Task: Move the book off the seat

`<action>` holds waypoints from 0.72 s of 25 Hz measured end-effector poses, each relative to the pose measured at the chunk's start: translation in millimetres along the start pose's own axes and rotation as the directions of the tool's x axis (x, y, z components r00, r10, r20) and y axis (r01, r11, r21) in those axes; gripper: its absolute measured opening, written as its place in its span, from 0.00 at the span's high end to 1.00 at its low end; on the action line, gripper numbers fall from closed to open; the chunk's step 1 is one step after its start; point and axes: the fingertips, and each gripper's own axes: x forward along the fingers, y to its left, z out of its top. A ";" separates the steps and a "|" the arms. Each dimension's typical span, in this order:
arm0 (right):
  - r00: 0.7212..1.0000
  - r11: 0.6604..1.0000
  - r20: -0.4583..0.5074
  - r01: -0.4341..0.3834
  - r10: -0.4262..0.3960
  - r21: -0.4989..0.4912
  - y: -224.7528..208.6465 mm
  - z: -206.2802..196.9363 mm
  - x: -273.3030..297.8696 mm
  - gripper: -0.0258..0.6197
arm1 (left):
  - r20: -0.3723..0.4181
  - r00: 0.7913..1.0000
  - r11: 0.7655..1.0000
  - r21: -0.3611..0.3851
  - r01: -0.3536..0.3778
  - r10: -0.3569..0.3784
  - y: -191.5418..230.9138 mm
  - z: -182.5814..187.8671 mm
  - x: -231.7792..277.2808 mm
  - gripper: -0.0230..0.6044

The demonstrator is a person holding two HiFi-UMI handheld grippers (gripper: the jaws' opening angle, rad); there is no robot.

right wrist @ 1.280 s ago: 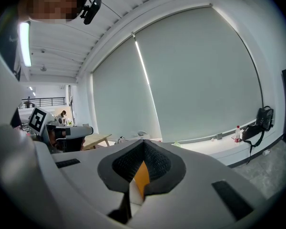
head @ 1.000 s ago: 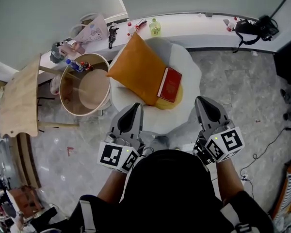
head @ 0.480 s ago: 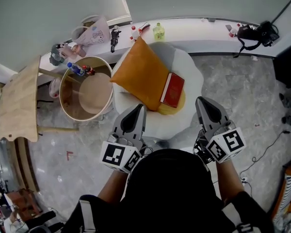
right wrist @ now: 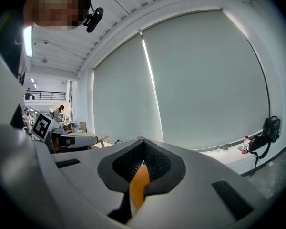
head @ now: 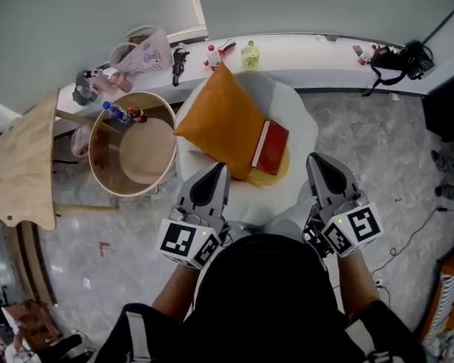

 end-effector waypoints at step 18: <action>0.998 0.997 -0.030 0.051 -0.052 -0.052 -23.7 10.7 0.0 0.95 | -0.001 1.000 1.000 -0.019 0.020 -0.020 -0.9 -10.8 19.3 0.94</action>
